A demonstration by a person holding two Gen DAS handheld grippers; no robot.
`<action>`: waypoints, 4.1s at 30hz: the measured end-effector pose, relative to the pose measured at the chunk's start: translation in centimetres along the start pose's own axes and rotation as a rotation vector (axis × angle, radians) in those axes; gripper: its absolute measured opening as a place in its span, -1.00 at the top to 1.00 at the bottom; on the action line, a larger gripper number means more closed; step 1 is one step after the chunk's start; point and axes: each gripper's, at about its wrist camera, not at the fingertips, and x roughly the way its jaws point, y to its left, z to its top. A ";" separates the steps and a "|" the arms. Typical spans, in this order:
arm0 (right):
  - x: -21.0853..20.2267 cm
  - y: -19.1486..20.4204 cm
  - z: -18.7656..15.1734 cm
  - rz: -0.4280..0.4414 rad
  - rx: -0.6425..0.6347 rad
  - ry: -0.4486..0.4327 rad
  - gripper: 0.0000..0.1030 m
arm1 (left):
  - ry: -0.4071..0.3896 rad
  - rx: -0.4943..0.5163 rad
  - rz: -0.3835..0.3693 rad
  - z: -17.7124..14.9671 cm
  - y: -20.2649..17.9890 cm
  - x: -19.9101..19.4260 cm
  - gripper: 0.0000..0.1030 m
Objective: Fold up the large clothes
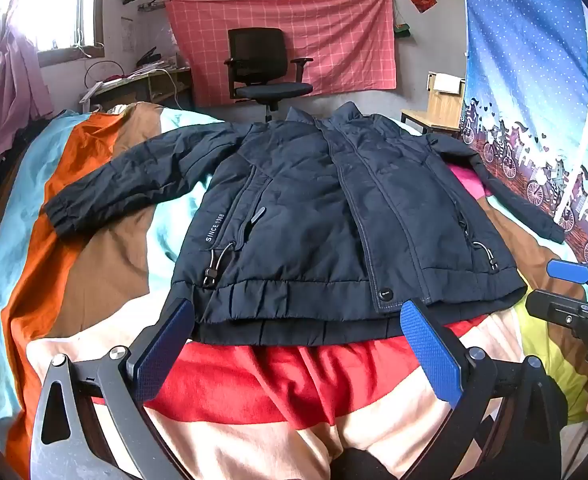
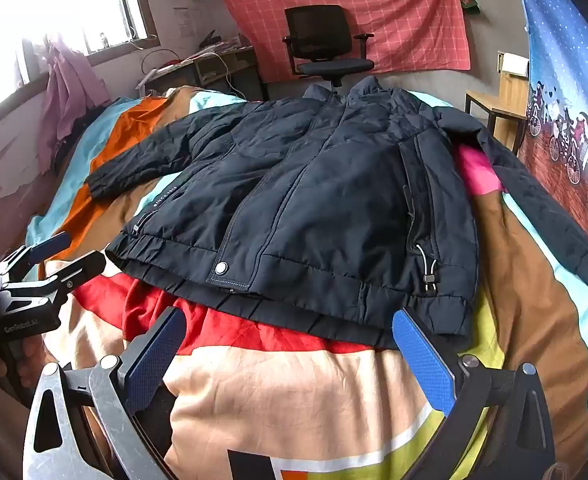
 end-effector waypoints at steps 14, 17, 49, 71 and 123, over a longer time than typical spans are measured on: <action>0.0 0.0 0.0 -0.001 0.001 0.002 -1.00 | 0.002 -0.001 -0.001 0.0 0.0 0.0 -0.97; 0.0 -0.1 0.0 -0.001 0.003 0.002 -1.00 | 0.002 -0.001 -0.001 0.0 0.0 0.0 -0.97; -0.2 -0.2 0.1 -0.002 0.002 -0.003 -1.00 | -0.002 -0.003 0.004 0.3 -0.1 -0.5 -0.97; -0.5 -0.3 0.1 -0.001 -0.001 -0.007 -1.00 | -0.008 0.001 0.003 0.7 -0.3 -0.5 -0.97; 0.6 -0.6 0.8 -0.056 0.024 -0.002 -1.00 | 0.015 -0.034 0.093 0.9 1.8 0.3 -0.97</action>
